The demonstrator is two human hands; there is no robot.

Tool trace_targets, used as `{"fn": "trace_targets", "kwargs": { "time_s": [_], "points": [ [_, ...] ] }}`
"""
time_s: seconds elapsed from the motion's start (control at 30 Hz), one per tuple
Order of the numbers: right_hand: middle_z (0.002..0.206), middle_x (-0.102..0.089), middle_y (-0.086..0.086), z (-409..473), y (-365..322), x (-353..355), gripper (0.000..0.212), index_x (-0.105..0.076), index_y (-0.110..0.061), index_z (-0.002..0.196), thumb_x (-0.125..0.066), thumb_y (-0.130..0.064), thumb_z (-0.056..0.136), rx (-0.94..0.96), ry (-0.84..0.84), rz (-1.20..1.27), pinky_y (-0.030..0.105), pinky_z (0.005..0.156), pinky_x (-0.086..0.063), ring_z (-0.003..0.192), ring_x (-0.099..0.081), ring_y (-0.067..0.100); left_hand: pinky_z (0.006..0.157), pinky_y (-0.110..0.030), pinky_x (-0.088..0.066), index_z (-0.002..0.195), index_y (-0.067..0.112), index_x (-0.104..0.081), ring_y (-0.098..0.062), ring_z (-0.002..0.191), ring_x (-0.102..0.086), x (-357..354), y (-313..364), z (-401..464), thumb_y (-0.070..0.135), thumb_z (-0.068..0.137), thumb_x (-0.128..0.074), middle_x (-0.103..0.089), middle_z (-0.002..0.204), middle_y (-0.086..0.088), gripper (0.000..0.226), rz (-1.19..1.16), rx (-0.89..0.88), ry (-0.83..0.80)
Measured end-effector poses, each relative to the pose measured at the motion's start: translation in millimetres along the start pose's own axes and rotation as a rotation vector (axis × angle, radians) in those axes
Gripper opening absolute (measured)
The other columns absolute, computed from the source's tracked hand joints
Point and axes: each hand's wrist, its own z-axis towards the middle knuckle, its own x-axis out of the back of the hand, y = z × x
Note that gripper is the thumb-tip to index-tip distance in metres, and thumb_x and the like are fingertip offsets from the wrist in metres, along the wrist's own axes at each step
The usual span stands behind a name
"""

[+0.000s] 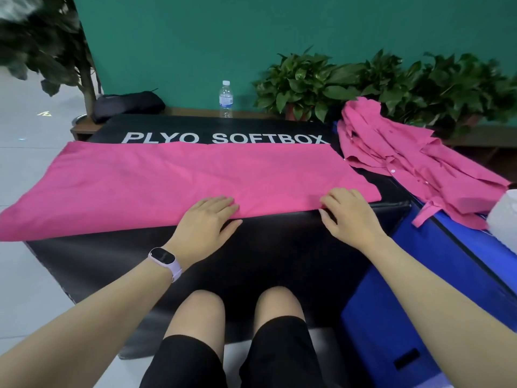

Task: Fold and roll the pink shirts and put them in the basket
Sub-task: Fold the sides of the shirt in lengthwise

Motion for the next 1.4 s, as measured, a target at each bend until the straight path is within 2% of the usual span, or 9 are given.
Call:
{"fn": "trace_targets", "kwargs": {
  "time_s": [0.1, 0.17, 0.27, 0.4, 0.5, 0.63, 0.77, 0.97, 1.4],
  "points": [
    [0.156, -0.038, 0.007, -2, 13, -1, 0.074, -0.036, -0.018, 0.153, -0.06, -0.05, 0.091, -0.211, -0.258, 0.033, 0.048, 0.117, -0.033, 0.144, -0.036, 0.029, 0.058, -0.033, -0.043, 0.063, 0.012, -0.061, -0.024, 0.058, -0.053, 2, 13, 9, 0.03, 0.099, -0.059, -0.059, 0.063, 0.0, 0.041, -0.062, -0.128, 0.179],
    [0.167, -0.019, 0.001, -10, 17, -4, 0.081, -0.018, -0.024, 0.161, -0.046, -0.062, 0.095, -0.231, -0.409, 0.062, 0.045, 0.125, -0.019, 0.154, -0.019, 0.023, 0.049, -0.033, -0.035, 0.061, 0.013, -0.048, -0.021, 0.05, -0.038, 4, 26, 29, 0.032, 0.102, -0.049, -0.042, 0.055, 0.003, 0.046, -0.148, -0.075, 0.178],
    [0.168, -0.017, 0.002, -34, 32, -4, 0.081, -0.014, -0.022, 0.162, -0.036, -0.064, 0.097, -0.229, -0.43, 0.0, 0.042, 0.125, -0.019, 0.154, -0.017, 0.02, 0.085, -0.043, -0.05, 0.108, 0.014, -0.066, -0.023, 0.096, -0.058, -8, 39, 66, 0.037, 0.103, -0.046, -0.064, 0.105, -0.002, 0.031, -0.197, 0.072, 0.047],
    [0.144, -0.053, 0.008, -41, 66, 14, 0.079, -0.05, -0.011, 0.144, -0.03, -0.068, 0.093, -0.317, -0.453, -0.159, 0.045, 0.112, -0.037, 0.134, -0.047, 0.024, 0.123, -0.046, -0.017, 0.159, 0.018, -0.022, -0.03, 0.152, -0.016, -32, 52, 95, 0.055, 0.104, -0.029, -0.019, 0.166, -0.008, 0.066, -0.081, 0.144, -0.3],
    [0.104, -0.061, 0.007, -14, 68, 20, 0.068, -0.065, -0.01, 0.112, -0.027, -0.063, 0.093, -0.402, -0.352, -0.15, 0.046, 0.088, -0.046, 0.099, -0.058, 0.029, 0.125, -0.046, -0.011, 0.161, 0.015, -0.009, -0.028, 0.154, -0.01, -48, 84, 92, 0.058, 0.104, -0.018, -0.012, 0.167, -0.008, 0.072, 0.075, -0.053, -0.385],
    [0.13, -0.053, 0.019, 12, 59, 5, 0.06, -0.048, -0.003, 0.134, -0.048, -0.05, 0.099, -0.845, -0.246, 0.119, 0.052, 0.097, -0.042, 0.121, -0.051, 0.04, 0.124, -0.039, -0.017, 0.158, 0.019, -0.027, -0.02, 0.153, -0.017, -53, 120, 94, 0.048, 0.107, -0.025, -0.023, 0.165, -0.002, 0.059, -0.122, -0.258, -0.367],
    [0.123, -0.06, 0.023, 13, 80, -6, 0.06, -0.053, 0.0, 0.121, -0.053, -0.055, 0.098, -1.135, -0.222, 0.325, 0.045, 0.09, -0.045, 0.119, -0.055, 0.041, 0.113, -0.036, -0.039, 0.146, 0.021, -0.049, -0.015, 0.14, -0.043, -42, 114, 124, 0.04, 0.105, -0.039, -0.048, 0.152, 0.004, 0.046, -0.417, -0.102, -0.23],
    [0.071, -0.054, 0.002, -7, 109, -9, 0.037, -0.047, -0.015, 0.071, -0.062, -0.036, 0.098, -1.022, -0.153, 0.468, 0.036, 0.063, -0.039, 0.073, -0.053, 0.028, 0.124, -0.039, -0.016, 0.156, 0.017, -0.032, -0.024, 0.152, -0.019, -58, 99, 172, 0.045, 0.107, -0.034, -0.024, 0.165, -0.007, 0.057, -0.289, 0.06, -0.382],
    [0.089, -0.056, 0.004, -9, 122, -2, 0.01, -0.058, -0.013, 0.085, -0.06, -0.019, 0.092, -0.765, -0.062, 0.197, 0.043, 0.072, -0.048, 0.079, -0.055, 0.025, 0.126, -0.044, -0.001, 0.161, 0.027, -0.011, -0.022, 0.155, 0.002, -101, 116, 195, 0.066, 0.099, -0.015, -0.003, 0.169, 0.001, 0.073, -0.105, 0.037, -0.557]
  ]
}}
